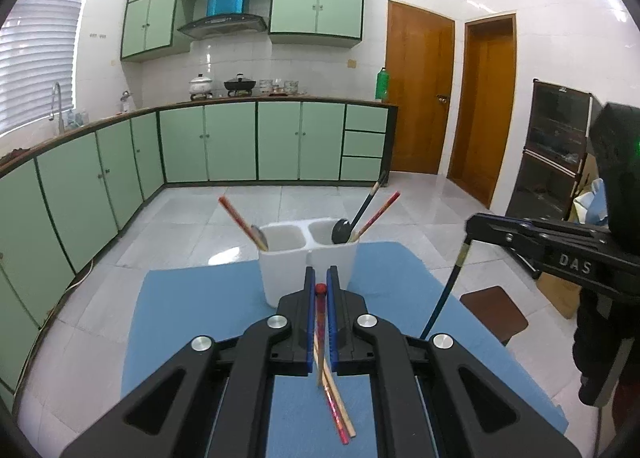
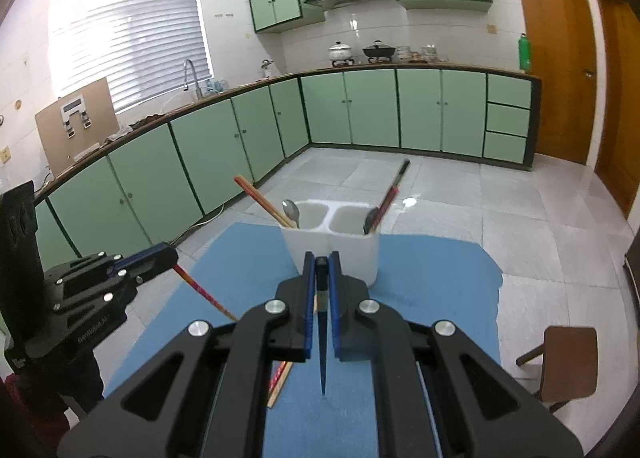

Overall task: Organize utensils
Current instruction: 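Lift both chopsticks over the white holder and open both tools to drop them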

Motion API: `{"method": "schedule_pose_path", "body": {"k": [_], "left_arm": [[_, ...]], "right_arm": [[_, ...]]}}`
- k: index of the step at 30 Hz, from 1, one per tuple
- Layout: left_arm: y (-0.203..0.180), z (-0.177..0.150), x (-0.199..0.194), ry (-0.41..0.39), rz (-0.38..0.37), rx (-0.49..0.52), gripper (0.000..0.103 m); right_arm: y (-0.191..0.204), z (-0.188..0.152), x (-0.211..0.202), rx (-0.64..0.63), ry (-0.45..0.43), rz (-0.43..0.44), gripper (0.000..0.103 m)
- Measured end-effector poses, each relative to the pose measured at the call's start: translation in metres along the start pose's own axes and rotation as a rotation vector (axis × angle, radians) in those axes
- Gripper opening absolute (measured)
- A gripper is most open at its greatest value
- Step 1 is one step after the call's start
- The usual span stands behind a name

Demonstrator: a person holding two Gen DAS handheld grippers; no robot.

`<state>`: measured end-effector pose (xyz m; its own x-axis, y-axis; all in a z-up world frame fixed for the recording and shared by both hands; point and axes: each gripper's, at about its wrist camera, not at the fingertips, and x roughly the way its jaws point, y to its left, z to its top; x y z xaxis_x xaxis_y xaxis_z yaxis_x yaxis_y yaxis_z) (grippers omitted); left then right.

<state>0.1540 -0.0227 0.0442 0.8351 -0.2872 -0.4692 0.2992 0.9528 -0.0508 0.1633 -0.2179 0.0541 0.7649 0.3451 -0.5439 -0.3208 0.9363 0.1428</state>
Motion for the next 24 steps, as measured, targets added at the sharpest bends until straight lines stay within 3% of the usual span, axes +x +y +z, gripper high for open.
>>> {"method": "schedule_pose_path", "body": {"k": [7,15,20,24], "left_arm": [[0.002,0.036,-0.003,-0.071,-0.014,0.024,0.005],[0.006,0.113,0.009,-0.232,0.0,0.041,0.005],[0.012,0.147,0.038,-0.29,0.022,0.032,0.005],[0.02,0.148,0.08,-0.261,0.046,0.018,0.005]], "right_arm": [[0.003,0.05,-0.001,-0.023,-0.056,0.029,0.006],[-0.009,0.124,0.014,-0.025,-0.175,0.0,0.006],[-0.023,0.156,0.04,-0.017,-0.217,-0.036,0.006],[-0.04,0.157,0.076,0.0,-0.189,-0.061,0.006]]}}
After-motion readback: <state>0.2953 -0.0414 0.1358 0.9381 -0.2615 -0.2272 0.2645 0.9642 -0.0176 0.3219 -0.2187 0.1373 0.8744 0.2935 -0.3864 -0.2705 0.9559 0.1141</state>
